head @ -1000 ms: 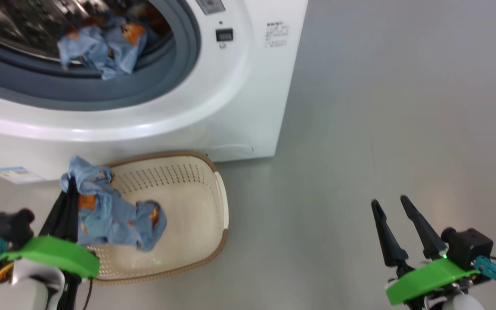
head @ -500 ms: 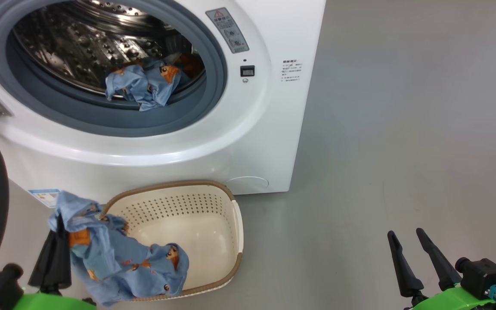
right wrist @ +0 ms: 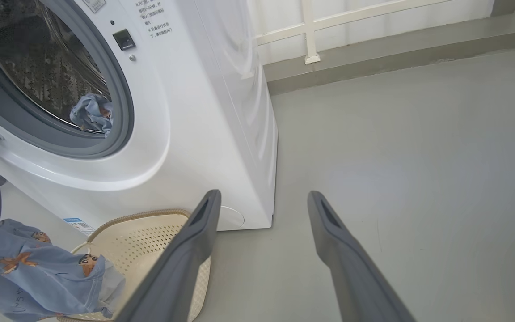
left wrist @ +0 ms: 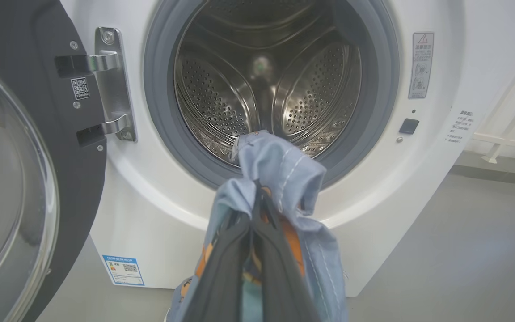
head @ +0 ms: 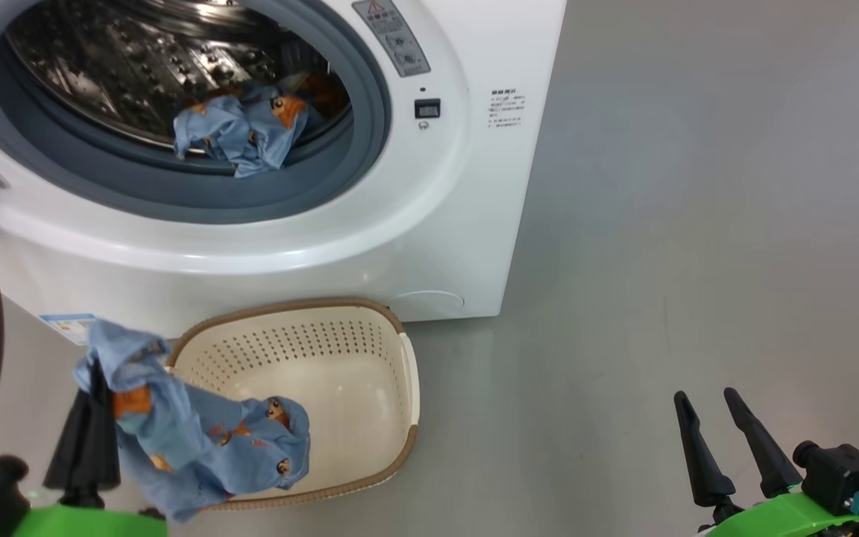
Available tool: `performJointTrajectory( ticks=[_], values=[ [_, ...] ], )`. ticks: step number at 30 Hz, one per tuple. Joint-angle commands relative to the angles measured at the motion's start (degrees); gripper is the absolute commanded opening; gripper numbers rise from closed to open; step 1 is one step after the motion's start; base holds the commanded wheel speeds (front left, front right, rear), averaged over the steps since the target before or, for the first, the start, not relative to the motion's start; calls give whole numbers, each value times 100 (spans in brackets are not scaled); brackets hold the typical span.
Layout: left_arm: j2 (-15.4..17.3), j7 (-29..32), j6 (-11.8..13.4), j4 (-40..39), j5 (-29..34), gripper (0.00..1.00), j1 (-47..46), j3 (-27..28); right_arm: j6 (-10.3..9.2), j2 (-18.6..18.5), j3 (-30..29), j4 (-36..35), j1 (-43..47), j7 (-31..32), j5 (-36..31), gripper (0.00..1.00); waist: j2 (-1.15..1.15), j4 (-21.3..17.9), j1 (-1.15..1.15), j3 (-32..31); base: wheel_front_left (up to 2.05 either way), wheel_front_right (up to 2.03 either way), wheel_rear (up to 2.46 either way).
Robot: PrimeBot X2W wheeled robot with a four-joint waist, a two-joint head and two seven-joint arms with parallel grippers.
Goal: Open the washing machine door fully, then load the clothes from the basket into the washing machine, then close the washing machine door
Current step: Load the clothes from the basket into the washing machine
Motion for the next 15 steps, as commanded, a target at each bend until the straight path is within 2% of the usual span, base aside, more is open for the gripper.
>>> performJointTrajectory(
  ticks=[1, 8, 15],
  values=[
    [100, -36, 9, -121, -79, 0, -355, 191, 9, -43, 126, -168, -65, -27, -35, 100, 0, -32, 0, 125, 0, 0, 0],
    [414, -36, 9, 80, -278, 0, -1363, 49, 9, 78, 181, -182, -311, -27, -94, 100, 0, -167, 0, 508, 0, 0, 0],
    [725, -36, 9, 506, -407, 0, -2763, -78, 9, 217, 244, -216, -584, -27, -156, 100, 0, -391, 0, 951, 0, 0, 0]
  ],
)
